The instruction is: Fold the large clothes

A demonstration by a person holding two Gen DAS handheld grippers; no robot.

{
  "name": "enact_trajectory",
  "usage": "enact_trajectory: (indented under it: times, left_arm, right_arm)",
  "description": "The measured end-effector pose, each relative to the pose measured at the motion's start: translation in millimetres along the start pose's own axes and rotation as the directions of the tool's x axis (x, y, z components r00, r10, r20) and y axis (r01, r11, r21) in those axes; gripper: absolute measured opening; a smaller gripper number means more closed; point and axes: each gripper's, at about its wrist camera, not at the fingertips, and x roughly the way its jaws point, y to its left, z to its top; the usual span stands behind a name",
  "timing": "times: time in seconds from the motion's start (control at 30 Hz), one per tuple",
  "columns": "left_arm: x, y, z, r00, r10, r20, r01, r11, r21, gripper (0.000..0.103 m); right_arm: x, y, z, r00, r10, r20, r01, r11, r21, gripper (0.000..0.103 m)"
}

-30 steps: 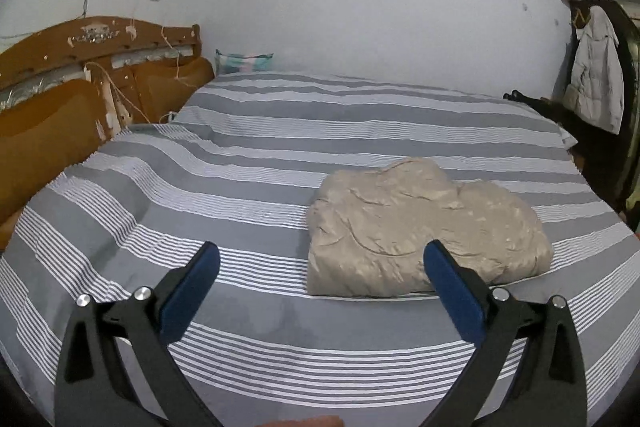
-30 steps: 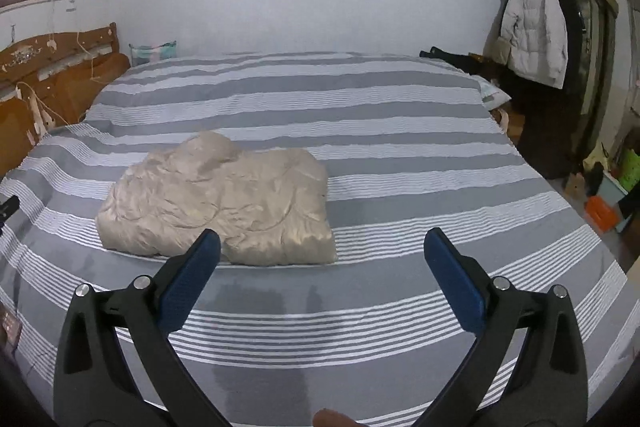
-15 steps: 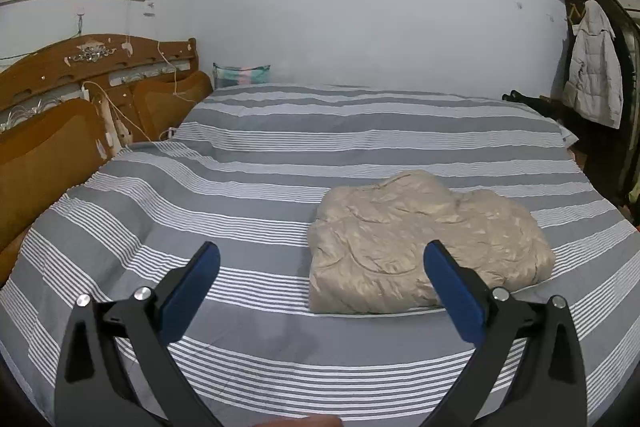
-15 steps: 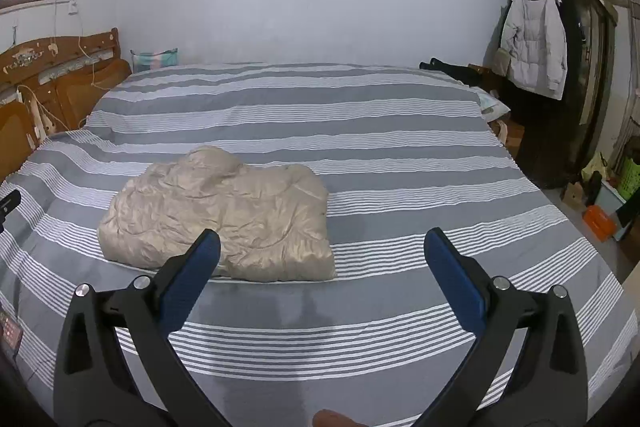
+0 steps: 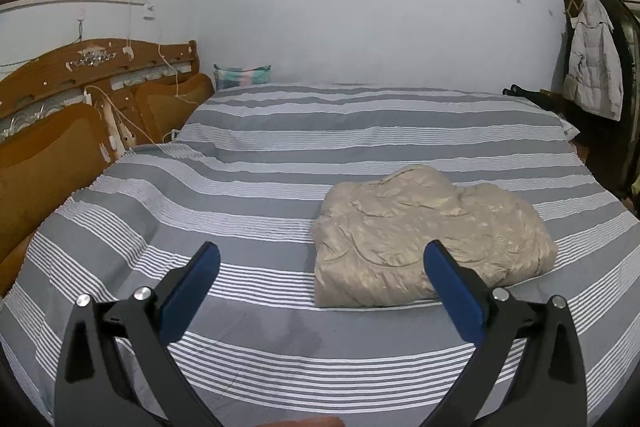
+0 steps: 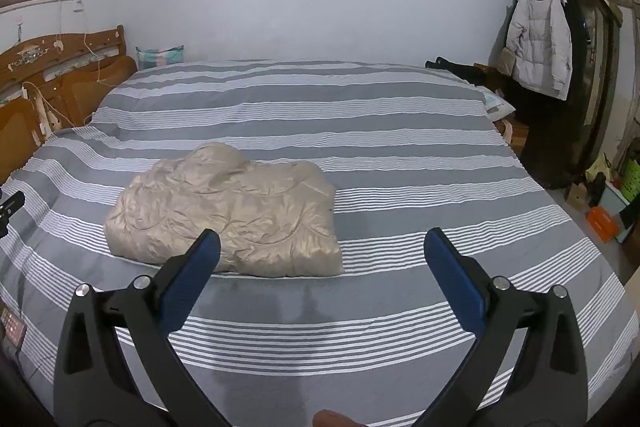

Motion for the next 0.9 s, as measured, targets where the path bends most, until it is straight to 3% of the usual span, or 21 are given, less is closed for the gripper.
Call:
enact_trajectory:
  times: [0.9]
  left_arm:
    - [4, 1, 10, 1.0, -0.008, 0.015, 0.008, 1.0, -0.001, 0.101]
  right_arm:
    - [-4, -4, 11, 1.0, -0.005, 0.026, 0.005, 1.0, -0.008, 0.1]
